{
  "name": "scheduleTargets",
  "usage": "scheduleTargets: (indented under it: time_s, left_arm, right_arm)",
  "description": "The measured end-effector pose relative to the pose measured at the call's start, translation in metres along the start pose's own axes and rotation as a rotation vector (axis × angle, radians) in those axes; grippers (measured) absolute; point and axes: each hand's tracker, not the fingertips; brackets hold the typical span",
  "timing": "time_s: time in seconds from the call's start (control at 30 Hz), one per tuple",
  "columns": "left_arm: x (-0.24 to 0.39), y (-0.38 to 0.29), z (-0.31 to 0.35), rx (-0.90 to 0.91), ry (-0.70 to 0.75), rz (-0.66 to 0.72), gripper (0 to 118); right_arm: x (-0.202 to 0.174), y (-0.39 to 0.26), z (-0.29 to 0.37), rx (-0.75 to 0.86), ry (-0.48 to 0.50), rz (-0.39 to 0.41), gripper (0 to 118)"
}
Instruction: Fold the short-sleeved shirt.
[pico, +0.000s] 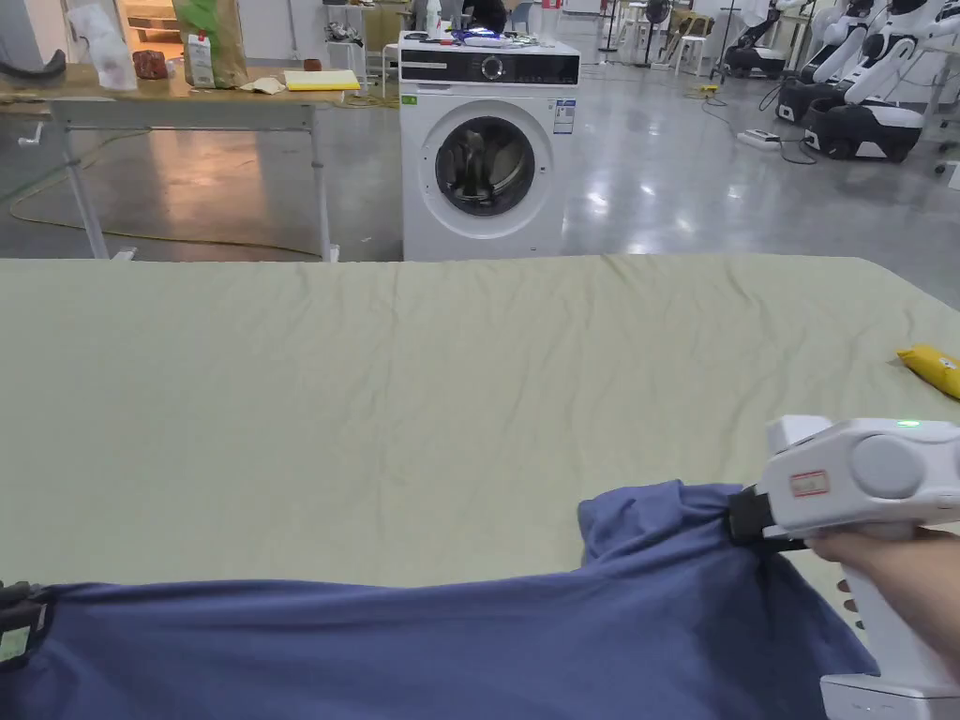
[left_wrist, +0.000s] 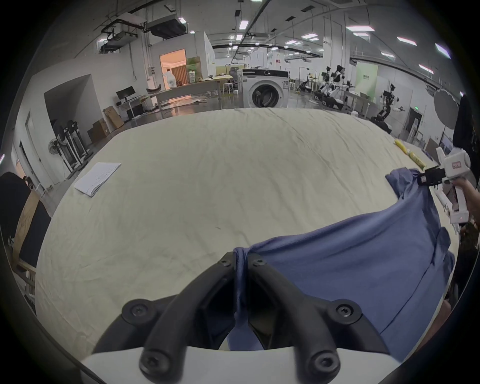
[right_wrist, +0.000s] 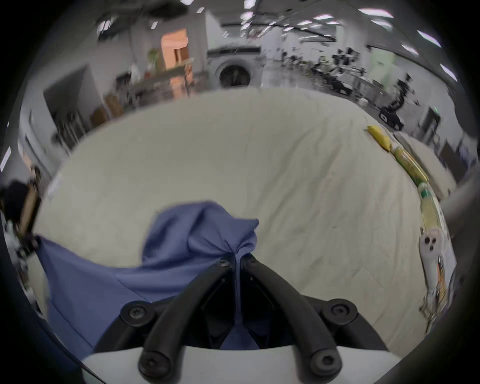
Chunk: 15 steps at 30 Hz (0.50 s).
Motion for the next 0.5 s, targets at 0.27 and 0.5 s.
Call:
scheduleTargets:
  time_s: [0.27,0.5]
  left_arm:
    - [-0.009,0.025,0.045,0.123,-0.027,0.051,1]
    - [-0.011,0.036,0.06,0.177,-0.019,0.071,1]
  right_arm:
    - [-0.013,0.012,0.098,0.186,0.002,-0.001,0]
    - [-0.015,0.026,0.126,0.27,0.01,-0.028,0]
